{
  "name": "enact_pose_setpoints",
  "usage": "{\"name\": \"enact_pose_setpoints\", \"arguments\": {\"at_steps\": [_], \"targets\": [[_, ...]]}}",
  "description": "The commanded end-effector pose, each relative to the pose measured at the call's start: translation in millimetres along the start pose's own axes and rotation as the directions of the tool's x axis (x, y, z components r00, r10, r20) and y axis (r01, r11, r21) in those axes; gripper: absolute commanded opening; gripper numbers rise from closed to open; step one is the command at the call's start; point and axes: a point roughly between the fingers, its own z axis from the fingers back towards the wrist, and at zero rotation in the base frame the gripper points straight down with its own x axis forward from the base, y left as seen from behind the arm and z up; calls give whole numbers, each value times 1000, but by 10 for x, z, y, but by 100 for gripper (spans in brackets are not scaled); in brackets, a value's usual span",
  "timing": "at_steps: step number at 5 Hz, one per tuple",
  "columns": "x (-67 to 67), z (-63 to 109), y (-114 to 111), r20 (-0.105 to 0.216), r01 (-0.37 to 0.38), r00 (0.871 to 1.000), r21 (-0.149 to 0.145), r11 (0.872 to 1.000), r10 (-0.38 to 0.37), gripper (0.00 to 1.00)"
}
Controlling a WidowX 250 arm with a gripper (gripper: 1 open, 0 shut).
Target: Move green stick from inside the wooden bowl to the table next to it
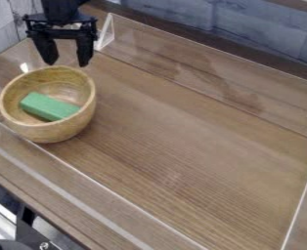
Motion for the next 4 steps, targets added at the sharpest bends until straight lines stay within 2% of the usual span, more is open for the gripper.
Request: {"name": "enact_pose_setpoints", "arguments": {"at_steps": [1, 2, 4], "targets": [[81, 129, -8, 53, 42, 998, 17, 999, -42, 100], [86, 82, -75, 42, 88, 995, 20, 996, -89, 100], [135, -37, 111, 31, 66, 997, 19, 998, -66, 100]]}}
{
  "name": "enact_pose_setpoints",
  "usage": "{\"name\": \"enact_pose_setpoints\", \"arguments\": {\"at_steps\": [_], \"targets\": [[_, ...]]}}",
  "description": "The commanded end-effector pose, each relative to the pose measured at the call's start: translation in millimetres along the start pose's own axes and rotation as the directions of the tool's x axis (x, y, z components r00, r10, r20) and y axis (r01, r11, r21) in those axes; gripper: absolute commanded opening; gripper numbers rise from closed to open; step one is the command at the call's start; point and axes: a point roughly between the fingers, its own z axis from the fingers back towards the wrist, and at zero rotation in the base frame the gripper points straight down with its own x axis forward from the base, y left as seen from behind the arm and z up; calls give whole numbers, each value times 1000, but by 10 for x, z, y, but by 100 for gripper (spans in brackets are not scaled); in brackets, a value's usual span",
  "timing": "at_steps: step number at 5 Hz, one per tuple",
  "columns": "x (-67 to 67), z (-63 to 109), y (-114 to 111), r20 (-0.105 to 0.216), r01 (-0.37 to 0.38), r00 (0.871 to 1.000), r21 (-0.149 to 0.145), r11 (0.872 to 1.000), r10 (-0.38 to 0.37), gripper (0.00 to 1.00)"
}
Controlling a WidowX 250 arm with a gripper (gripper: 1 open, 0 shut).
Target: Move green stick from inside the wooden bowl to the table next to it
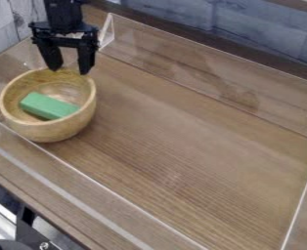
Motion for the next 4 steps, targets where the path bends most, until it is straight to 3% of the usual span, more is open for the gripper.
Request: {"name": "enact_pose_setpoints", "arguments": {"at_steps": [1, 3, 4], "targets": [[69, 61, 137, 36, -5, 999, 12, 1000, 5, 100], [116, -103, 190, 24, -25, 999, 2, 1000, 25, 100], [46, -240, 135, 11, -36, 999, -10, 999, 36, 0]]}}
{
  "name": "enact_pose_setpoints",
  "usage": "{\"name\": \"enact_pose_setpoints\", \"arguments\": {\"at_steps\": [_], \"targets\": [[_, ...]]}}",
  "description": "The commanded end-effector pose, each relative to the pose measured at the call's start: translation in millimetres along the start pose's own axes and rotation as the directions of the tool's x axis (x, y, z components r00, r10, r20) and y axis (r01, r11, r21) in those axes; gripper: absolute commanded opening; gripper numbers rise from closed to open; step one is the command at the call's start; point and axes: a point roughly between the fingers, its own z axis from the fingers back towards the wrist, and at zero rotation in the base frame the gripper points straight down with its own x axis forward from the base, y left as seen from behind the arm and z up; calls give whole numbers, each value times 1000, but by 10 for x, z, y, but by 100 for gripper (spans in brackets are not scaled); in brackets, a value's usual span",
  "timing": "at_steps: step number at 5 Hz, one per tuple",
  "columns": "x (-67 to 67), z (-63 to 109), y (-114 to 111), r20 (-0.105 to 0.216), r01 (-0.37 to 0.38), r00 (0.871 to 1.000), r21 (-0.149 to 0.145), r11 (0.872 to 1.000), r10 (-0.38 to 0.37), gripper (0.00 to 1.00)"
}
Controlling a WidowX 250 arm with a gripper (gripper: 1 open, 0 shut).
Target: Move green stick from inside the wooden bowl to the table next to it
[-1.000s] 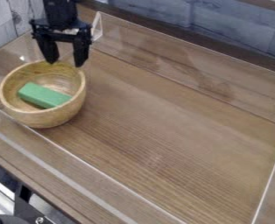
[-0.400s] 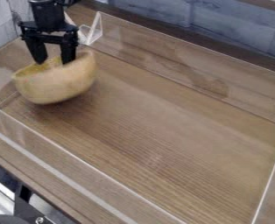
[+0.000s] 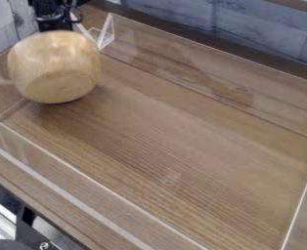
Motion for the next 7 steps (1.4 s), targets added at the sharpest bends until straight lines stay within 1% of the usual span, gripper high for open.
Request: {"name": "enact_pose_setpoints", "arguments": {"at_steps": [1, 2, 5, 6, 7], "targets": [[51, 9, 17, 29, 10, 1000, 16, 1000, -10, 0], [76, -80, 39, 21, 16, 1000, 23, 1000, -16, 0], [-29, -211, -76, 5, -30, 1000, 51, 998, 30, 0], [-55, -228, 62, -2, 40, 999, 67, 997, -40, 0], [-86, -248, 186, -11, 109, 994, 83, 991, -108, 0]]}}
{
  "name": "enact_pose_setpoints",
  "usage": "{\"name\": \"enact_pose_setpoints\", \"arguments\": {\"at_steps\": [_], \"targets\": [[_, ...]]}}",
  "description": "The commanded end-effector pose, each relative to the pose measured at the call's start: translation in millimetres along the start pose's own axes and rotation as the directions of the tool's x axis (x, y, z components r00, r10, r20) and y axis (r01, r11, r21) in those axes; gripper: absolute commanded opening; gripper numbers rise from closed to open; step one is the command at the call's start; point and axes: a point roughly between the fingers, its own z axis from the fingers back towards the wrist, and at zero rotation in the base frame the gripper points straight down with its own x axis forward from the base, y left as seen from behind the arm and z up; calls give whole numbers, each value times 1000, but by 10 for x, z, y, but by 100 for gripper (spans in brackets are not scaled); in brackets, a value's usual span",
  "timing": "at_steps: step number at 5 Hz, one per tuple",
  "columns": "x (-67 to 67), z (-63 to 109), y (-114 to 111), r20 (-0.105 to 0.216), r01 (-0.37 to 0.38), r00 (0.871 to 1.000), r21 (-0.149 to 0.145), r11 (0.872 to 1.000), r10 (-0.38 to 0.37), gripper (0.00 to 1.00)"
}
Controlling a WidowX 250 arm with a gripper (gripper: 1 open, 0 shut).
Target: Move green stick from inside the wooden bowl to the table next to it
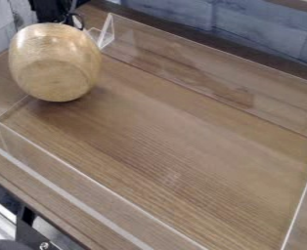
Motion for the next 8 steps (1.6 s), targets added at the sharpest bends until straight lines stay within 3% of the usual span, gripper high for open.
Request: {"name": "enact_pose_setpoints", "arguments": {"at_steps": [1, 3, 5, 8], "targets": [[-308, -153, 22, -43, -20, 999, -11, 1000, 19, 0], [-639, -177, 23, -60, -172, 984, -30, 985, 170, 0], [-755, -196, 14, -69, -137, 989, -30, 990, 134, 0], [-887, -207, -57, -82, -150, 986, -22, 988, 148, 0]]}}
